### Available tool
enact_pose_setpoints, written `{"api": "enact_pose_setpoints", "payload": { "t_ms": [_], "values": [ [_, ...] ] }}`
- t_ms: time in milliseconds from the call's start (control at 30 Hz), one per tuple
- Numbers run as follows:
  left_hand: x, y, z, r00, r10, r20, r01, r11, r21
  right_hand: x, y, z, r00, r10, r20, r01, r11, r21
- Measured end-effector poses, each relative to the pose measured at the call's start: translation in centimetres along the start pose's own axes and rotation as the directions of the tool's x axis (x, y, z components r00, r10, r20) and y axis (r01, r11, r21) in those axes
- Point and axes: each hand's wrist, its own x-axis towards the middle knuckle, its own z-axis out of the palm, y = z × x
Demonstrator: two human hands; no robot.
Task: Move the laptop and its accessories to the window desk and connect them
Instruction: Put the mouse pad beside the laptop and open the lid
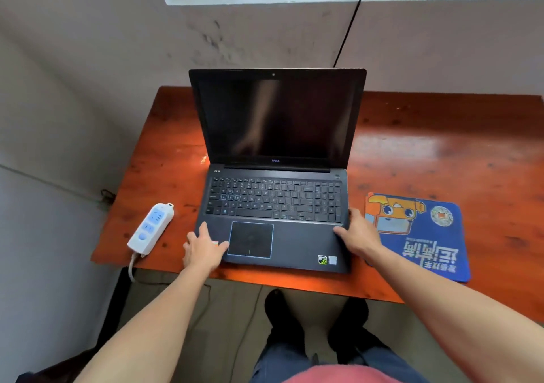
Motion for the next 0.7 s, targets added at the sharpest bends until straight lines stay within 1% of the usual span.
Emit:
{"api": "enact_pose_setpoints", "payload": {
  "t_ms": [67,200,300,467,533,600,633,667,700],
  "values": [
    [1.0,-0.8,-0.3,0.999,0.03,0.015,-0.03,1.0,0.002,-0.6,-0.1,0.6,0.999,0.034,-0.02,-0.034,0.999,0.011],
    [1.8,-1.7,-0.5,0.998,0.068,-0.003,-0.067,0.997,0.042,-1.7,-0.7,1.8,0.994,0.087,-0.064,-0.085,0.996,0.038],
    [2.1,-1.9,-0.5,0.996,0.088,-0.009,-0.088,0.996,0.015,-2.2,-1.3,2.2,0.986,0.132,-0.101,-0.126,0.99,0.07],
    [2.5,-2.1,-0.8,0.994,0.112,0.0,-0.112,0.993,0.023,-2.6,-1.8,2.1,0.985,0.143,-0.098,-0.136,0.988,0.077],
    [2.5,-2.2,-0.8,0.992,0.123,0.026,-0.124,0.992,0.036,-2.8,-1.8,1.7,0.985,0.153,-0.077,-0.15,0.988,0.044],
    [2.6,-1.9,-1.1,0.992,0.117,0.056,-0.121,0.99,0.068,-2.8,-3.0,1.0,0.984,0.156,-0.085,-0.16,0.986,-0.051],
    [2.5,-1.7,-1.3,0.991,0.115,0.063,-0.121,0.987,0.11,-2.6,-4.1,0.5,0.986,0.132,-0.106,-0.144,0.983,-0.116],
    [2.4,-1.4,-1.5,0.99,0.133,0.051,-0.139,0.977,0.163,-2.3,-5.8,-0.3,0.987,0.074,-0.145,-0.099,0.98,-0.172],
    [2.2,-1.1,-1.5,0.984,0.177,0.022,-0.178,0.959,0.221,-1.8,-7.9,-1.1,0.981,-0.014,-0.195,-0.028,0.977,-0.212]
  ]
}}
